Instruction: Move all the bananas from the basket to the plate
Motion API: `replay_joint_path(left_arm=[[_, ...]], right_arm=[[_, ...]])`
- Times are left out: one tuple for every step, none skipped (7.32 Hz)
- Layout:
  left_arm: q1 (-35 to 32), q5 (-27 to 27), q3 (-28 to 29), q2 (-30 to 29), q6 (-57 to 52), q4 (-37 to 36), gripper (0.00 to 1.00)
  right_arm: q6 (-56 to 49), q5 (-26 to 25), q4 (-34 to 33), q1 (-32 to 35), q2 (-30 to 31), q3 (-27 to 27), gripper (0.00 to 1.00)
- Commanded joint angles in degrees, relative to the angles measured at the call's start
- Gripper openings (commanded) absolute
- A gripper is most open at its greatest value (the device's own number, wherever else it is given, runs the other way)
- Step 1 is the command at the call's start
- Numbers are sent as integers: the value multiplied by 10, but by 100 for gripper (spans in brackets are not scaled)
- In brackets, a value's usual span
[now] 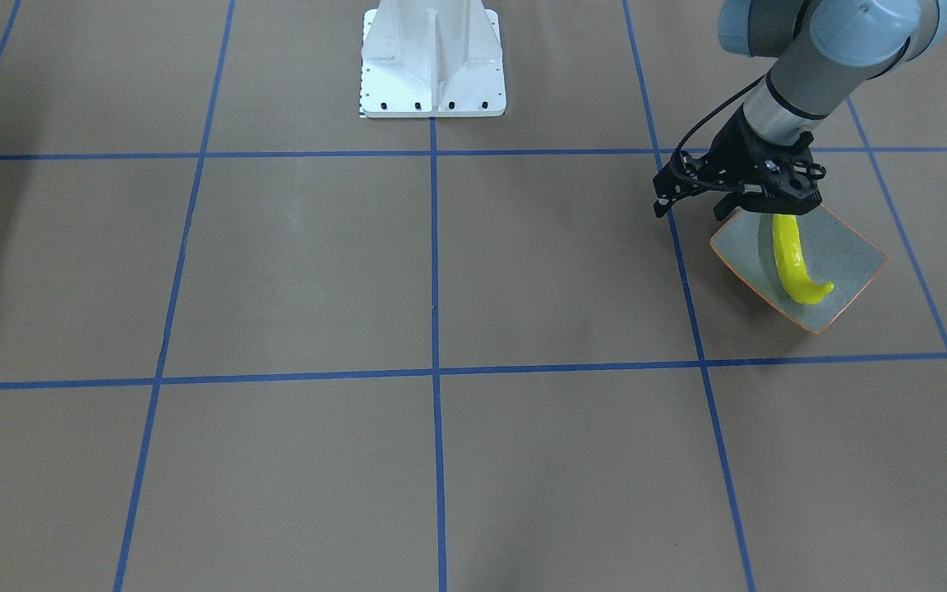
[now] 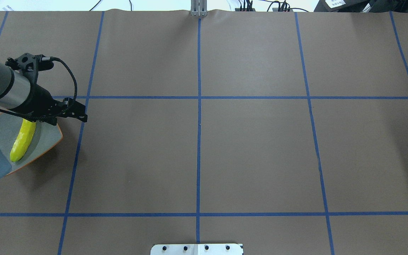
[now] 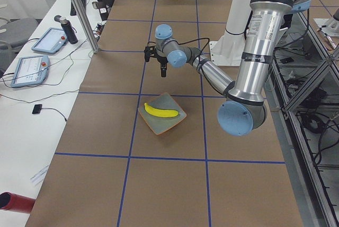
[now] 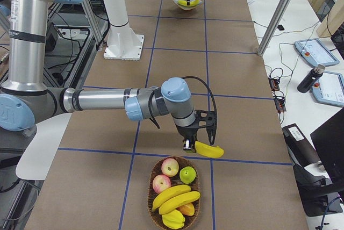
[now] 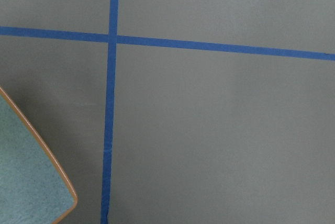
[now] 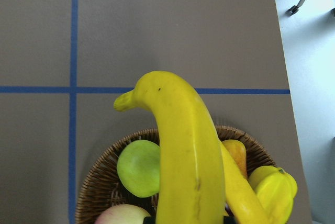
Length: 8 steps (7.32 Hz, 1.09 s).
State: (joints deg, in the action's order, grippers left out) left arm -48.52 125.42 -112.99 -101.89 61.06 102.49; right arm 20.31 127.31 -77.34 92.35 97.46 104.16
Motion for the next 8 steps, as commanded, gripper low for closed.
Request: replay_joint_path(left_arm=[[0,0,35,-59,52,0,100],[2,0,50,-89,75,0,100],[2,0,66,-129,105,0,100],[2,0,83,-154,113,1,100],[2,0,95,-180,134,1,100],[3,0,96,-188,149,1,100],[3,0,97,-188,151,1,100],[4,-2,104,-188,156,4,100]], right_arm=[[159,92,37,-32,-51,3,0],[277,94,113,-81,-59,2,0],[428,89,195,-141,-87,-1,0],[546,67,244,-198,-119,0,0],[645,32,276,-259,-151,3,0],[706,-12,319,-322,-158,2,0],[721,-46,344,-359,-163,0,0],[744,-51,350,-387,-176,3,0]])
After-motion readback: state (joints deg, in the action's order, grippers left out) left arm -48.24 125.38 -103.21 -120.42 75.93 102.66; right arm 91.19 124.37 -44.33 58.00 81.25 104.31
